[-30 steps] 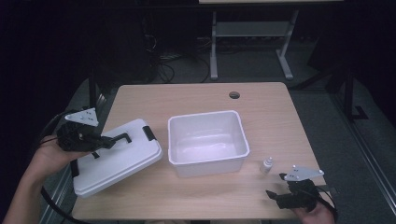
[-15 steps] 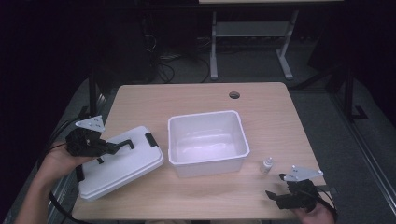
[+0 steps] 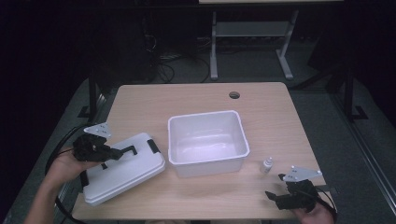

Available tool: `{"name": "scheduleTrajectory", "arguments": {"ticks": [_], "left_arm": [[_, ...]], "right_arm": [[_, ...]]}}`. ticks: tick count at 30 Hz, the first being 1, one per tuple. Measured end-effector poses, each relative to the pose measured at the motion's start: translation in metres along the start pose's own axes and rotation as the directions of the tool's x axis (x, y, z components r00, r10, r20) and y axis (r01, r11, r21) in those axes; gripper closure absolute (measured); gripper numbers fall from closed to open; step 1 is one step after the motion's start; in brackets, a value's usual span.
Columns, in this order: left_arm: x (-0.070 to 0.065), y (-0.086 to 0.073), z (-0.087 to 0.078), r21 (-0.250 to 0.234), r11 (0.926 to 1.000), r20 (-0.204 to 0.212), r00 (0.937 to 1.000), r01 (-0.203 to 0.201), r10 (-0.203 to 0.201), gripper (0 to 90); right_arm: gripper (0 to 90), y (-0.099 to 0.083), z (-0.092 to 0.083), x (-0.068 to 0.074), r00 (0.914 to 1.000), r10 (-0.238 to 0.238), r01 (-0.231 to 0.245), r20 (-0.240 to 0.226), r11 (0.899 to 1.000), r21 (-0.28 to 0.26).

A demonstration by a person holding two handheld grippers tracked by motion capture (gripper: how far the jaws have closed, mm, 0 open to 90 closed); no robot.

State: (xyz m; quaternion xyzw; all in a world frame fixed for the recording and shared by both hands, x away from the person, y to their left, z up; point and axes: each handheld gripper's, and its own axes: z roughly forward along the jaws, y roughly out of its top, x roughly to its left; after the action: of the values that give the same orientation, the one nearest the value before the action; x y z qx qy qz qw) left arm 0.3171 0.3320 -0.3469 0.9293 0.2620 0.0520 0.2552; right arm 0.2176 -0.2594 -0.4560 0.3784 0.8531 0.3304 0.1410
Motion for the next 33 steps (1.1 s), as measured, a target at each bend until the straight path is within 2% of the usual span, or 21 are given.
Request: {"name": "scheduleTrajectory", "arguments": {"ticks": [21, 33], "left_arm": [[0.003, -0.009, 0.027, 0.014, 0.9997, 0.019, 0.9997, 0.018, -0.019, 84.2], [0.005, -0.012, 0.034, 0.021, 0.9995, 0.025, 0.9994, 0.023, -0.023, 84.2]], "right_arm": [[19.4, 0.001, 0.004, 0.001, 0.9999, -0.006, 0.006, -0.011, 1.000, 0.011], [19.4, 0.001, 0.005, 0.001, 0.9999, -0.007, 0.008, -0.014, 1.000, 0.020]]}}
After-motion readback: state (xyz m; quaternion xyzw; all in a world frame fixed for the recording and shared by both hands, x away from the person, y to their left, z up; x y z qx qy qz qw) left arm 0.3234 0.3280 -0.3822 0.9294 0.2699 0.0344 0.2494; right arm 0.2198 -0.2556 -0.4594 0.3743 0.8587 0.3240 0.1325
